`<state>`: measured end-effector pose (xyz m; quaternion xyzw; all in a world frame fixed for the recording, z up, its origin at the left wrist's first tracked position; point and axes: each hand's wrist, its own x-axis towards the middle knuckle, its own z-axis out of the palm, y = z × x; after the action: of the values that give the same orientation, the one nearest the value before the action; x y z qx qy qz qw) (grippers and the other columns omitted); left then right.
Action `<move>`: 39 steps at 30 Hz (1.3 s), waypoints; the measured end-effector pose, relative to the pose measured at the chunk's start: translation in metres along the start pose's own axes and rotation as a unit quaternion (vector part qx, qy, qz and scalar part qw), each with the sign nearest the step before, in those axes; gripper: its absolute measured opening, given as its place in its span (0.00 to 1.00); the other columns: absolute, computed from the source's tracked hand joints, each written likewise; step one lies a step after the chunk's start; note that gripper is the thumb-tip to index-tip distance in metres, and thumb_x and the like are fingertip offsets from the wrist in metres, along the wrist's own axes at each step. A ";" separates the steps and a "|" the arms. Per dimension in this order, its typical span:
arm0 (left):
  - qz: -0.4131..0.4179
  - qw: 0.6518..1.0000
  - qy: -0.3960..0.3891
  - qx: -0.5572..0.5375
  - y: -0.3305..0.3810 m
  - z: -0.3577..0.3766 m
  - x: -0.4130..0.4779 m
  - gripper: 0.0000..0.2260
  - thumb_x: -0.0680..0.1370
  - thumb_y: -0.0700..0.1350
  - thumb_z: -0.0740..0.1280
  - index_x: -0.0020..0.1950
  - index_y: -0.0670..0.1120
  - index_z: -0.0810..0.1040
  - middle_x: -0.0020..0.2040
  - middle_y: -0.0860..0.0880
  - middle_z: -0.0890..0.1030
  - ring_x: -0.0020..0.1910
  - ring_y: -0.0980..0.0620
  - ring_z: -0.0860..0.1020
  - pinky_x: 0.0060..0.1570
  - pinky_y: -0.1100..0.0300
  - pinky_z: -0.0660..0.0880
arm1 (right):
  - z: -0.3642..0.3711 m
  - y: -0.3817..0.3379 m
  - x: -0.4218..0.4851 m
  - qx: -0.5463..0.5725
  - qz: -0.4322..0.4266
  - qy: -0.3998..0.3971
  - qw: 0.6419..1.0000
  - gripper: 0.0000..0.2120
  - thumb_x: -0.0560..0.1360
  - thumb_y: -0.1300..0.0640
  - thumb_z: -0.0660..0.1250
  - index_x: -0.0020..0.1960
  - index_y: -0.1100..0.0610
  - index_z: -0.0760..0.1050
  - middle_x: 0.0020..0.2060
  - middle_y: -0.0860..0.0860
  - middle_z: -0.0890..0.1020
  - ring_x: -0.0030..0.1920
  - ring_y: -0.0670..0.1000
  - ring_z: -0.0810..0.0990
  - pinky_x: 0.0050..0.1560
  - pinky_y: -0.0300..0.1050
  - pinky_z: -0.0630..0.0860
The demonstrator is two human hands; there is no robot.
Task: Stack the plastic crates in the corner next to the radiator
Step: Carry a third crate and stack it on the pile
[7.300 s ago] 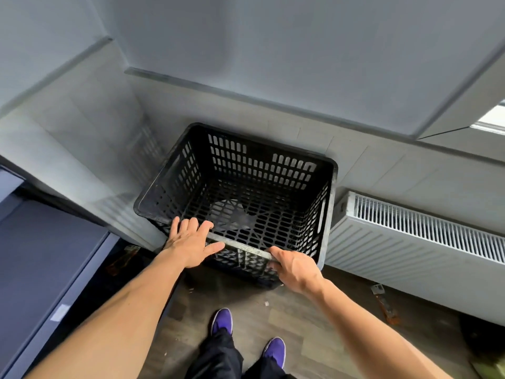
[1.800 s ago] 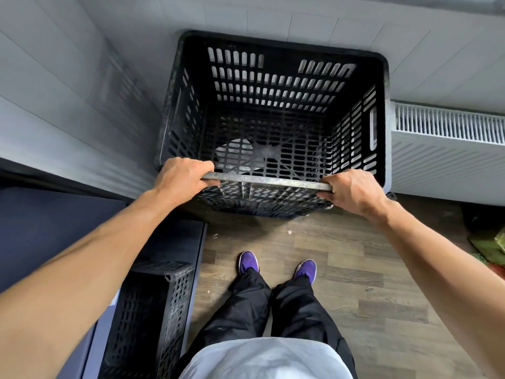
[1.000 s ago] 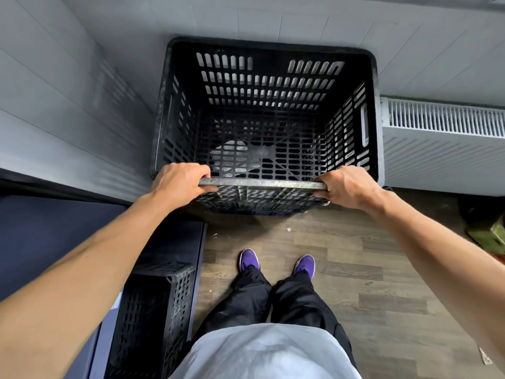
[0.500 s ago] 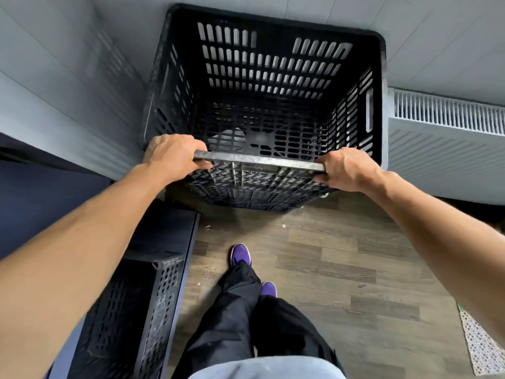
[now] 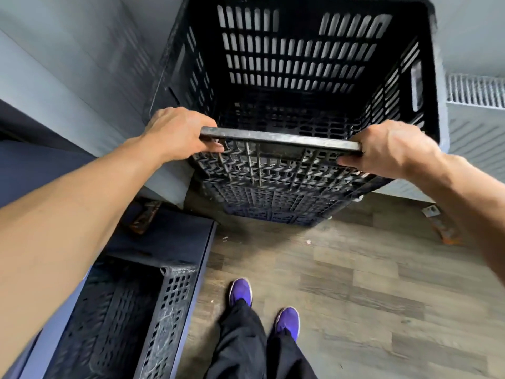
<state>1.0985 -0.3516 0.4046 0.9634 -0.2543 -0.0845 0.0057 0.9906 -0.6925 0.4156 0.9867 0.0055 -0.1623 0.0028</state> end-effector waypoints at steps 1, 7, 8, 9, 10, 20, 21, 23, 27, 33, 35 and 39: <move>-0.001 1.000 -0.001 0.001 0.000 0.000 -0.001 0.21 0.70 0.71 0.64 0.48 0.56 0.79 0.34 0.51 0.78 0.39 0.45 0.76 0.43 0.53 0.67 | 0.000 -0.002 -0.002 -0.005 0.008 0.001 1.000 0.19 0.74 0.33 0.63 0.44 0.48 0.77 0.29 0.47 0.73 0.35 0.56 0.75 0.40 0.48 0.75; 0.018 0.999 -0.032 -0.003 0.005 -0.011 -0.003 0.16 0.73 0.66 0.66 0.43 0.54 0.78 0.30 0.53 0.74 0.38 0.45 0.75 0.42 0.54 0.69 | -0.004 -0.017 -0.009 0.010 0.095 -0.003 0.995 0.21 0.72 0.31 0.64 0.39 0.49 0.70 0.30 0.49 0.72 0.38 0.56 0.76 0.40 0.47 0.72; 0.027 0.999 -0.034 0.000 0.006 -0.013 -0.004 0.16 0.74 0.65 0.67 0.42 0.53 0.78 0.29 0.52 0.73 0.38 0.45 0.76 0.41 0.53 0.69 | -0.005 -0.017 -0.011 0.012 0.094 0.002 0.996 0.21 0.72 0.31 0.64 0.39 0.49 0.70 0.30 0.49 0.73 0.37 0.56 0.76 0.39 0.47 0.72; 0.036 0.999 -0.030 0.004 0.007 -0.014 -0.005 0.16 0.74 0.64 0.67 0.41 0.52 0.78 0.29 0.52 0.73 0.37 0.45 0.76 0.40 0.53 0.69 | -0.006 -0.016 -0.013 0.012 0.090 0.007 0.996 0.20 0.72 0.31 0.64 0.39 0.48 0.71 0.30 0.50 0.73 0.36 0.56 0.76 0.39 0.47 0.72; 0.042 0.999 -0.019 0.008 0.007 -0.013 -0.006 0.16 0.75 0.63 0.67 0.42 0.51 0.78 0.28 0.53 0.73 0.36 0.46 0.75 0.39 0.54 0.69 | -0.008 -0.015 -0.014 0.011 0.087 0.010 0.996 0.19 0.72 0.32 0.65 0.40 0.48 0.73 0.30 0.50 0.74 0.35 0.56 0.76 0.38 0.46 0.72; 0.091 0.994 0.057 0.006 -0.001 -0.004 -0.010 0.23 0.75 0.64 0.65 0.63 0.53 0.78 0.33 0.50 0.77 0.40 0.44 0.79 0.39 0.56 0.67 | -0.006 -0.020 -0.018 -0.002 0.087 0.066 0.994 0.22 0.72 0.33 0.66 0.48 0.50 0.82 0.30 0.51 0.79 0.32 0.55 0.78 0.37 0.46 0.78; 0.099 0.993 0.066 0.008 -0.002 -0.003 -0.009 0.22 0.75 0.64 0.65 0.63 0.52 0.78 0.32 0.50 0.77 0.38 0.45 0.78 0.38 0.56 0.67 | -0.005 -0.020 -0.018 -0.001 0.087 0.073 0.994 0.23 0.71 0.32 0.66 0.49 0.50 0.82 0.30 0.51 0.79 0.31 0.55 0.78 0.36 0.45 0.77; 0.106 0.992 0.071 0.008 -0.005 -0.003 -0.004 0.19 0.75 0.63 0.66 0.58 0.51 0.79 0.28 0.54 0.71 0.34 0.47 0.74 0.37 0.56 0.67 | -0.003 -0.022 -0.019 0.006 0.084 0.084 0.993 0.22 0.71 0.33 0.66 0.49 0.51 0.83 0.29 0.50 0.79 0.30 0.54 0.78 0.34 0.44 0.75; 0.109 0.991 0.082 0.007 -0.013 0.004 0.007 0.17 0.75 0.63 0.66 0.50 0.50 0.79 0.26 0.56 0.66 0.33 0.48 0.71 0.37 0.55 0.66 | 0.003 -0.025 -0.017 0.019 0.080 0.114 0.990 0.19 0.73 0.36 0.67 0.48 0.51 0.83 0.28 0.50 0.78 0.30 0.55 0.77 0.34 0.43 0.71; 0.100 0.990 0.095 0.003 -0.012 0.008 0.001 0.16 0.75 0.63 0.66 0.49 0.51 0.80 0.26 0.55 0.67 0.33 0.48 0.70 0.37 0.56 0.64 | 0.000 -0.020 -0.015 0.012 0.051 0.105 0.993 0.18 0.73 0.36 0.67 0.50 0.49 0.83 0.28 0.48 0.79 0.29 0.53 0.77 0.35 0.44 0.76; 0.099 0.990 0.101 0.000 -0.011 0.009 0.000 0.17 0.74 0.64 0.66 0.52 0.52 0.80 0.28 0.53 0.69 0.33 0.47 0.70 0.37 0.56 0.65 | -0.003 -0.017 -0.012 0.008 0.048 0.094 0.994 0.18 0.73 0.36 0.67 0.49 0.50 0.83 0.27 0.48 0.77 0.28 0.53 0.75 0.34 0.44 0.75; 0.099 0.990 0.098 0.013 -0.009 0.006 -0.002 0.18 0.75 0.65 0.65 0.55 0.53 0.79 0.30 0.52 0.71 0.33 0.48 0.69 0.38 0.56 0.65 | 0.002 -0.015 -0.011 0.002 0.049 0.115 0.992 0.18 0.72 0.36 0.68 0.49 0.49 0.83 0.28 0.50 0.79 0.28 0.55 0.75 0.34 0.43 0.72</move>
<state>1.1004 -0.3423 0.3983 0.9372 -0.3475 0.0146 0.0266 0.9799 -0.6777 0.4174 0.9979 -0.0428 -0.0471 0.0083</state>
